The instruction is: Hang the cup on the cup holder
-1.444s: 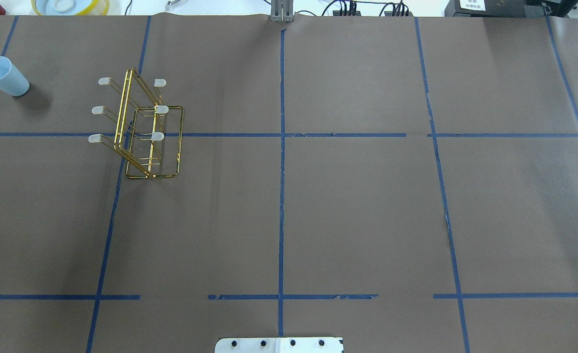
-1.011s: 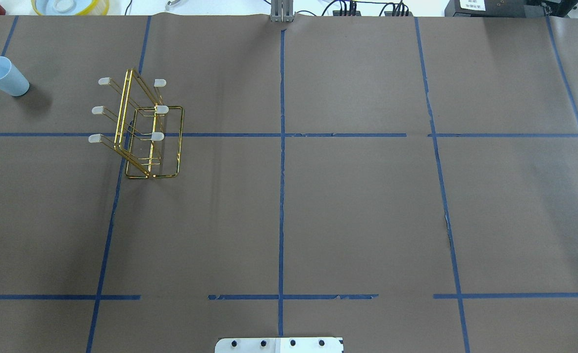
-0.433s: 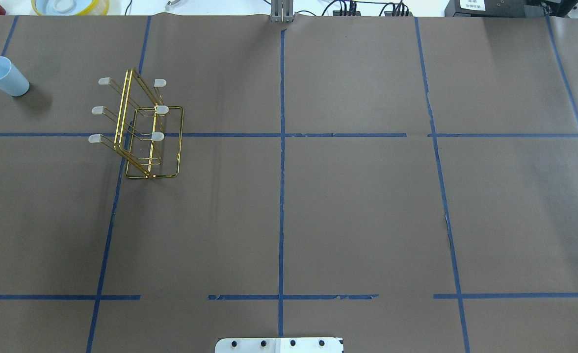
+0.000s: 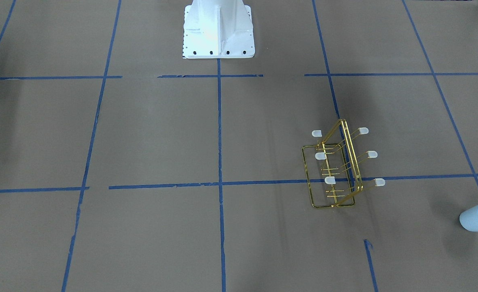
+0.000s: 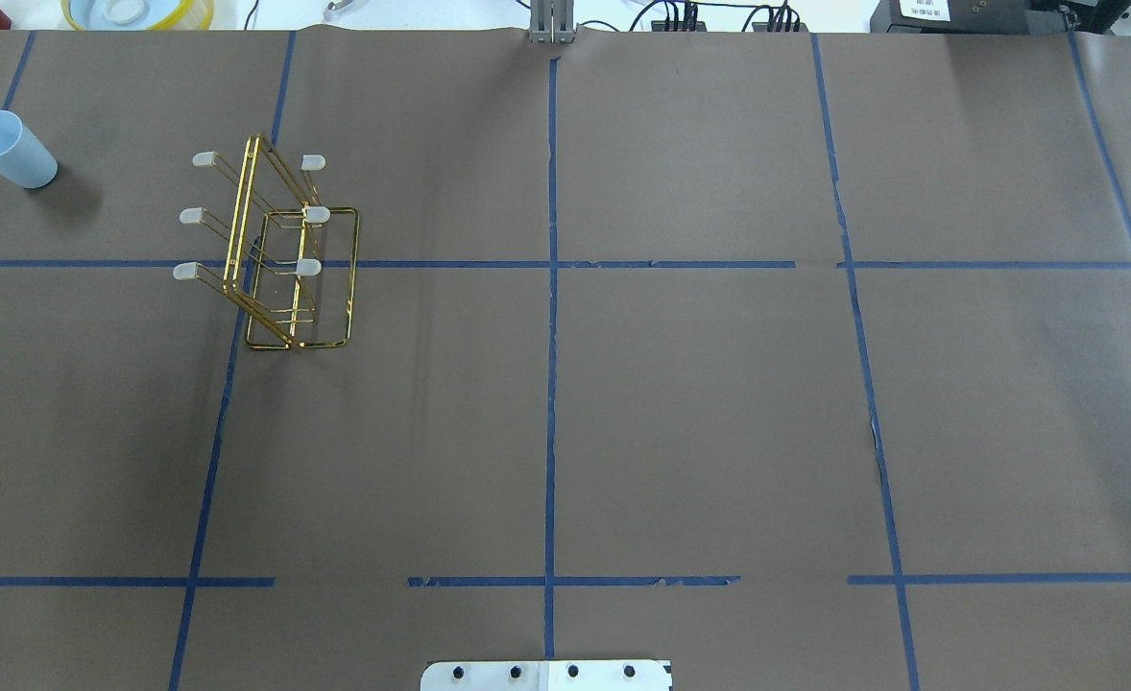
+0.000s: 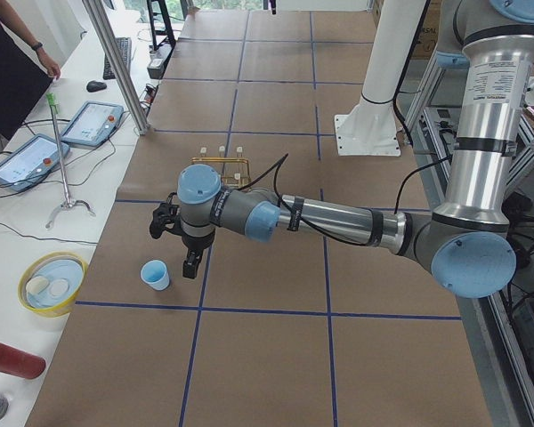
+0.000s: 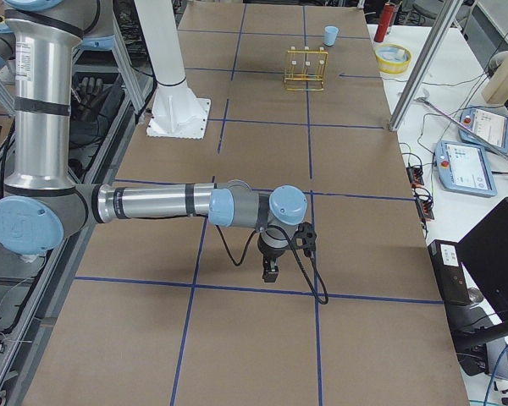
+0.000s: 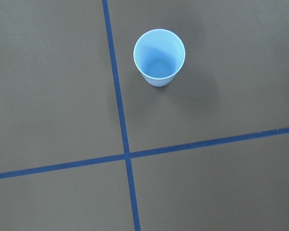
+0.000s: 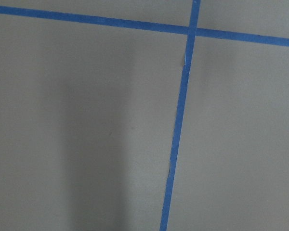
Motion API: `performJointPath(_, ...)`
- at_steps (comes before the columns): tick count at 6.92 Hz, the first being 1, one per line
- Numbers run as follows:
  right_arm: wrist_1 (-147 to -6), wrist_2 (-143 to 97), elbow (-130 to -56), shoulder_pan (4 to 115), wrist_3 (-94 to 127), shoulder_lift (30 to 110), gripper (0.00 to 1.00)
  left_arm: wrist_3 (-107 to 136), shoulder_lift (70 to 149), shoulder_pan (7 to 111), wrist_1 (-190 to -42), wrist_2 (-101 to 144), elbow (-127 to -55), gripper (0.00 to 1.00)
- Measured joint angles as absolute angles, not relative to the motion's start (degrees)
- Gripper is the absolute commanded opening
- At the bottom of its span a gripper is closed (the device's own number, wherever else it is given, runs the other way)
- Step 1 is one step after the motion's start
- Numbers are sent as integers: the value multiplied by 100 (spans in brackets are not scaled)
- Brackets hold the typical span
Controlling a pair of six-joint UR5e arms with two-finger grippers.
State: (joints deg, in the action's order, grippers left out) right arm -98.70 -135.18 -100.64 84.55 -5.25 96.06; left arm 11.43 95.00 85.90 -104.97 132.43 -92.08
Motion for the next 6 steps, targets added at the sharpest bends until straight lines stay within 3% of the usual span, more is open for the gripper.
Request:
performJointPath(3, -9870, -13518, -10064, 8455, -527, 9606, 100, 1812, 9761, 8474, -11253, 13061, -8658, 100)
performJointPath(6, -9870, -13518, -10063, 8455, -527, 9606, 100, 3931, 9894, 7692, -13321, 11874, -7810, 100)
